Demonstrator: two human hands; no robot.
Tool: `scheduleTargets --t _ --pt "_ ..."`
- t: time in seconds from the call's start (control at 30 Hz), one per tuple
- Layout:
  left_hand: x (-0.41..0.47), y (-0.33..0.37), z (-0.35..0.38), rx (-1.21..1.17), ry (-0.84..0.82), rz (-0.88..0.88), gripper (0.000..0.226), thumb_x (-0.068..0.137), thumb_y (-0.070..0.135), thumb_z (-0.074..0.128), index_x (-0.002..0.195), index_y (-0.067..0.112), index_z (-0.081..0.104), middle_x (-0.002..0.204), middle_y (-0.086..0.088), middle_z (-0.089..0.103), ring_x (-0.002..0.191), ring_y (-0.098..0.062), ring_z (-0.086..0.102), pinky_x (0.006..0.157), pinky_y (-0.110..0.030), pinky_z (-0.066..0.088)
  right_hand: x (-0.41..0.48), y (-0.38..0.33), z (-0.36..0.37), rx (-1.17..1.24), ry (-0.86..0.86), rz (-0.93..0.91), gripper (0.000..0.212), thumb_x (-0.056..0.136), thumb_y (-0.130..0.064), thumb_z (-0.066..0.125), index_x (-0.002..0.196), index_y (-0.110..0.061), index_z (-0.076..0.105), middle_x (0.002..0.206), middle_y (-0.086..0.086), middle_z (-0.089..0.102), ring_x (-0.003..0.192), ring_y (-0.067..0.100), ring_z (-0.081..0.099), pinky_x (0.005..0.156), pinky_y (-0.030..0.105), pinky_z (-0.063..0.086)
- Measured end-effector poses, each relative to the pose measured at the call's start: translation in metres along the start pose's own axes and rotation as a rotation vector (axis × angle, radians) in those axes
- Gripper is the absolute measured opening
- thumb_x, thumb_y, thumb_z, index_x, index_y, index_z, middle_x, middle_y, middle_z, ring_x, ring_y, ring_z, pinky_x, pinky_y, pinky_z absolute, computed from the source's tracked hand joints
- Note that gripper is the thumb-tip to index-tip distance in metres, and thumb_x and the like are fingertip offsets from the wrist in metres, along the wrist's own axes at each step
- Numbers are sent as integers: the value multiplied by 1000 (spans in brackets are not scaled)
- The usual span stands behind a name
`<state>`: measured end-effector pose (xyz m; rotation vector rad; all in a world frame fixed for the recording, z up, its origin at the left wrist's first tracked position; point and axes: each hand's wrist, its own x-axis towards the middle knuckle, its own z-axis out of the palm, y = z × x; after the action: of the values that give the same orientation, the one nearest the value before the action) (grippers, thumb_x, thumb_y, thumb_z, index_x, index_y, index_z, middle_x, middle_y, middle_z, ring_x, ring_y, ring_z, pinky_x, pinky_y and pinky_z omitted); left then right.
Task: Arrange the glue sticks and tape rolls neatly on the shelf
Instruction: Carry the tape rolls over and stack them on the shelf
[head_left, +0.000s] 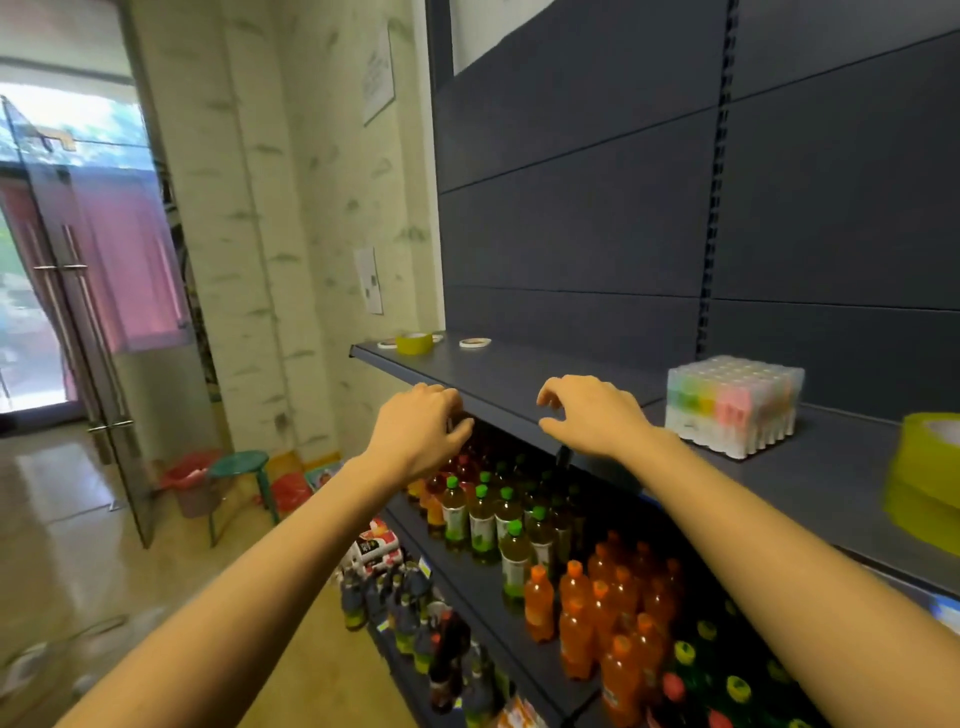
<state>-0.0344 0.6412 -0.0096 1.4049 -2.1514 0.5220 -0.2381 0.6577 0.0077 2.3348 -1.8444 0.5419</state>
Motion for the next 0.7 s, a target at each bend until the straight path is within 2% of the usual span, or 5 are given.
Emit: scheduleTargets --t 0.3,0.7 --pt "45 -105 56 -36 -3 -60 29 89 39 48 99 15 61 103 -3 66 97 -22 58 77 -35 49 117 -44 51 -28 -35 -8 34 92 -34 51 124 -24 51 126 -1 56 112 22 55 86 38 47" --pt "159 -256 154 -36 -43 -120 31 91 40 47 103 14 61 107 -2 66 102 -22 58 77 -34 47 320 -57 121 -45 -31 9 31 92 -33 51 122 -25 53 127 0 55 112 23 54 86 37 45"
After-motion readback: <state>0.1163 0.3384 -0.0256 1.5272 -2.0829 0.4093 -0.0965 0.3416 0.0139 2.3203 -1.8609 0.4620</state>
